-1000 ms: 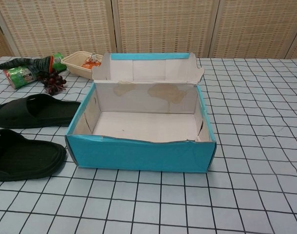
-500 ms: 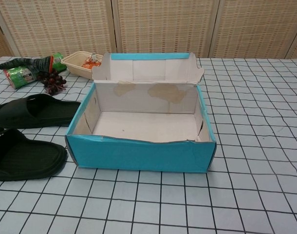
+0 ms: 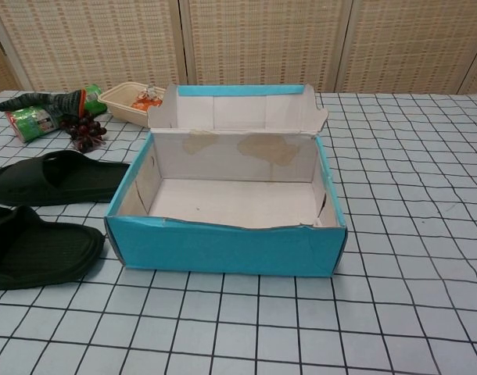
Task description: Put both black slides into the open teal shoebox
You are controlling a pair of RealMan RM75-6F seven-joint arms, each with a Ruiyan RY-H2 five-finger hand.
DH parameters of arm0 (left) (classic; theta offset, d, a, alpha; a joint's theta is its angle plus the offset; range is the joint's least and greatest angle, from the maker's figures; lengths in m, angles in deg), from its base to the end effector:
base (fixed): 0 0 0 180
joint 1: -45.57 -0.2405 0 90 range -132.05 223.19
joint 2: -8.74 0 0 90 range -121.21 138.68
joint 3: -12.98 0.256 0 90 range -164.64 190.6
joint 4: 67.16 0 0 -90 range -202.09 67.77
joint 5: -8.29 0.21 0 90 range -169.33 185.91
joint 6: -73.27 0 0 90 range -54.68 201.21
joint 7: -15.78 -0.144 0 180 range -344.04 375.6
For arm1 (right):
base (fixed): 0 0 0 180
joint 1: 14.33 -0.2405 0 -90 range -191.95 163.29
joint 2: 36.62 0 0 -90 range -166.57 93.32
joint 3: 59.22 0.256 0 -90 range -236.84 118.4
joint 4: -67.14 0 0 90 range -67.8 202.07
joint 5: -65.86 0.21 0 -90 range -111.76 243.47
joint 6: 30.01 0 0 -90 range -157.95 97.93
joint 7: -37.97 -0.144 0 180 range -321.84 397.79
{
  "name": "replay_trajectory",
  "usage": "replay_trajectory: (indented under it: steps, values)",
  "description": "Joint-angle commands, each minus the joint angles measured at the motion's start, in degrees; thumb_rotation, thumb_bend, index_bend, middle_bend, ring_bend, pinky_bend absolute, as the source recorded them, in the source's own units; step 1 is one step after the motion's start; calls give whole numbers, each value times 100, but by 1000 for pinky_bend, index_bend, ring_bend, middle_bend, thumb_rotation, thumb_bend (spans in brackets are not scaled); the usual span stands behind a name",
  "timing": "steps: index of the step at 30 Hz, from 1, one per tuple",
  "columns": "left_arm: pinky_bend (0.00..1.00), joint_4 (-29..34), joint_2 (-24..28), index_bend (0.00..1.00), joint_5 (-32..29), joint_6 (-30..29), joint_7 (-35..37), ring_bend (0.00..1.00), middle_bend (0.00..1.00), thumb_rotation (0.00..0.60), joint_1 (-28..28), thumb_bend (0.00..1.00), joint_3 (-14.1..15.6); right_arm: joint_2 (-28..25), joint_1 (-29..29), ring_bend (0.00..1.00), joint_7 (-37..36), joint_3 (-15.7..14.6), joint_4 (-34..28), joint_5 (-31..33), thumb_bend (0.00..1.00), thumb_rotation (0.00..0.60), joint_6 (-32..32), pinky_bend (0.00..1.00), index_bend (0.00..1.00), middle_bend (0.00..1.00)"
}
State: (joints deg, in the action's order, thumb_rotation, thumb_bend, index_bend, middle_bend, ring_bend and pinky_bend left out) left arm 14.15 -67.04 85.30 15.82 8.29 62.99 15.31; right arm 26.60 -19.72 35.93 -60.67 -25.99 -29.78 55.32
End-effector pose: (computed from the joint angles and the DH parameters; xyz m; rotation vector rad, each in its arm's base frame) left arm -0.3366 0.2175 0.0448 -1.7526 -1.1247 -0.5193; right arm -0.2919 -0.1654 0.1439 1.5646 -0.9102 0.9765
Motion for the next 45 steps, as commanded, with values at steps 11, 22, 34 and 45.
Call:
replay_trajectory:
  steps: [11, 22, 34, 45]
  values:
    - [411, -336, -298, 453, 118, -481, 196, 513, 546, 600, -136, 452, -65, -59, 4, 0, -64, -21, -27, -20, 122, 600, -3, 0, 0, 0]
    - [647, -648, -444, 756, 457, -1146, 700, 784, 859, 600, -324, 633, -137, -62, 14, 0, -8, -37, -72, -38, 122, 600, -5, 0, 0, 0]
    - [671, -611, -314, 795, 651, -2013, 622, 809, 896, 600, -355, 730, -568, -51, 19, 0, 20, -24, -68, -27, 122, 600, 2, 0, 0, 0]
    - [674, 743, -41, 797, 665, -2135, -347, 810, 900, 600, 215, 764, -1292, -22, 14, 0, 103, 0, -63, 10, 122, 600, -12, 0, 0, 0]
